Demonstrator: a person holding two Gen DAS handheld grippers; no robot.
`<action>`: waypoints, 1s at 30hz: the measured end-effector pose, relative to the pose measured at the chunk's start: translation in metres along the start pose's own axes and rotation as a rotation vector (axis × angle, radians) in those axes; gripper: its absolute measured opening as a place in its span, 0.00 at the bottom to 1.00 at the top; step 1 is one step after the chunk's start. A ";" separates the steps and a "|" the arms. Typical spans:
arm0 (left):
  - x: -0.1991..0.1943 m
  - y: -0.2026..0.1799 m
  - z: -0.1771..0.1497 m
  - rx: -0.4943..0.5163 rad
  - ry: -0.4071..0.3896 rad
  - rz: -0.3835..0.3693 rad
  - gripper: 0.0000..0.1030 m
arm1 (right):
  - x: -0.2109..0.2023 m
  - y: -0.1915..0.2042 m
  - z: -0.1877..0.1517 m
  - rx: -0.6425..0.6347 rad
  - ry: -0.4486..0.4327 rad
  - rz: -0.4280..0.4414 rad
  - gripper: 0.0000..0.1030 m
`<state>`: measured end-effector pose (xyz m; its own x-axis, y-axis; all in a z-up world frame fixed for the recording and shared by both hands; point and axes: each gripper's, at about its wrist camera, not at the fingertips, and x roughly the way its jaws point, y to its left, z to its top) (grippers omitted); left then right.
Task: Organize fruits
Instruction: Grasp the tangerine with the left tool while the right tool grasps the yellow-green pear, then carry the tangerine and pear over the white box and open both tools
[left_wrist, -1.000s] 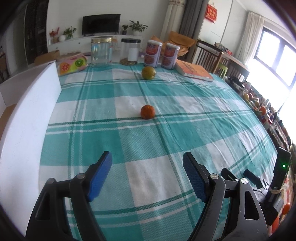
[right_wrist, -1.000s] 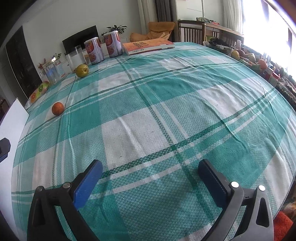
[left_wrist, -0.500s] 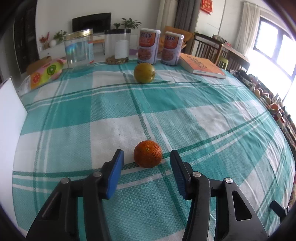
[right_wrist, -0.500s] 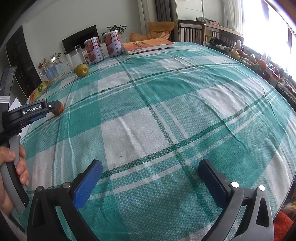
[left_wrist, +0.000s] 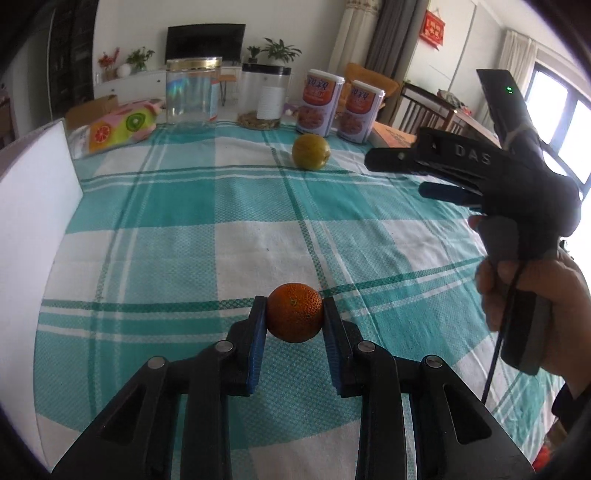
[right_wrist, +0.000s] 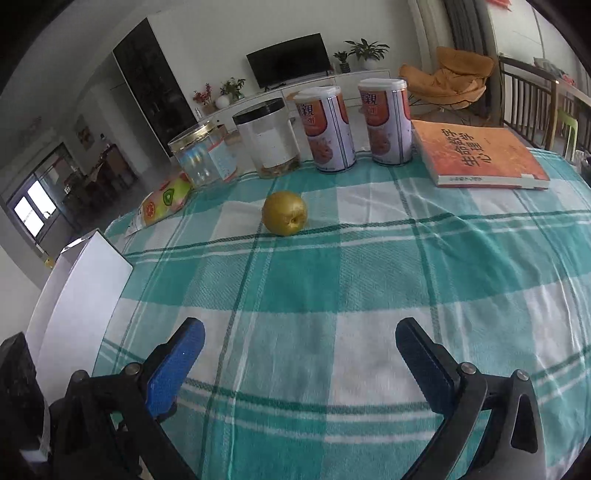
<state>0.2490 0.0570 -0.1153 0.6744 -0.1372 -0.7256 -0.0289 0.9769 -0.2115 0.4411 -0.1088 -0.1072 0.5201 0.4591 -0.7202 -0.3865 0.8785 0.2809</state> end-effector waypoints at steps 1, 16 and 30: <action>-0.004 0.003 -0.002 -0.012 0.000 0.001 0.28 | 0.018 0.002 0.015 0.005 0.005 0.017 0.99; -0.077 0.007 -0.019 -0.126 0.017 -0.165 0.28 | 0.031 0.011 0.010 0.148 0.098 0.132 0.48; -0.271 0.179 -0.062 -0.356 -0.050 0.014 0.29 | -0.098 0.327 -0.119 -0.176 0.289 0.605 0.48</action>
<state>0.0157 0.2587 0.0028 0.7072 -0.1077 -0.6987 -0.2872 0.8593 -0.4231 0.1728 0.1175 -0.0205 -0.0406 0.7863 -0.6165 -0.6754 0.4331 0.5969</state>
